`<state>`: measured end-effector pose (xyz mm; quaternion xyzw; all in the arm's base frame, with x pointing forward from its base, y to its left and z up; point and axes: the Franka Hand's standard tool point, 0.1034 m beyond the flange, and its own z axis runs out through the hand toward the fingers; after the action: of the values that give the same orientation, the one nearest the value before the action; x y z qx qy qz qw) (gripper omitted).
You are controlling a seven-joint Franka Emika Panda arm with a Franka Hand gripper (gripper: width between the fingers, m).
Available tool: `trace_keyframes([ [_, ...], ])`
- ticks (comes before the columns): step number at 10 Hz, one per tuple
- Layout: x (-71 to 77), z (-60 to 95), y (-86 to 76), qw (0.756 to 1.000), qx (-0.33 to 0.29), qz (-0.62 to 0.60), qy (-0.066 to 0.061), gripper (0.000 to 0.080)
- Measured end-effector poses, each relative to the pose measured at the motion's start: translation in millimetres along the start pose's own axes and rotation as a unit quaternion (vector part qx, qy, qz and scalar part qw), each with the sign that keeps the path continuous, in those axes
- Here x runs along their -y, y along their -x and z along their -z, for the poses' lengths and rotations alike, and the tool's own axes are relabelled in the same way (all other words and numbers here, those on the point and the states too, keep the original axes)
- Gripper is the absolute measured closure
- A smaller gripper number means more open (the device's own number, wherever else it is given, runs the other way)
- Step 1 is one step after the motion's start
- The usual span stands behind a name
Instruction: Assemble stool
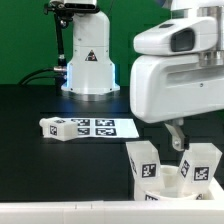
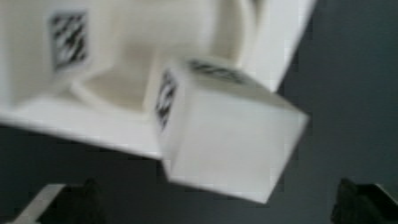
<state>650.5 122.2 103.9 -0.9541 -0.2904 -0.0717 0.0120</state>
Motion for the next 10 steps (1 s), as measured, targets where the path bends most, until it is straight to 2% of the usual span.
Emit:
trace_keyframes([
  [1, 4.6, -3.7, 3.3, 0.996, 0.009, 0.084, 0.001, 0.015],
  [2, 11.5, -5.2, 3.5, 0.984, 0.024, 0.175, 0.009, 0.015],
  [3, 17.5, -4.7, 0.2, 0.977, 0.021, 0.211, 0.023, 0.015],
  [5, 11.5, -5.6, 4.3, 0.964, 0.029, 0.264, 0.027, 0.015],
  [7, 9.0, -8.7, 6.6, 0.939, 0.048, 0.339, 0.038, 0.015],
  [8, 14.3, -18.7, 7.2, 0.916, 0.071, 0.392, 0.048, 0.015],
  [10, 17.3, -33.1, 15.1, 0.891, 0.092, 0.442, 0.048, 0.015],
])
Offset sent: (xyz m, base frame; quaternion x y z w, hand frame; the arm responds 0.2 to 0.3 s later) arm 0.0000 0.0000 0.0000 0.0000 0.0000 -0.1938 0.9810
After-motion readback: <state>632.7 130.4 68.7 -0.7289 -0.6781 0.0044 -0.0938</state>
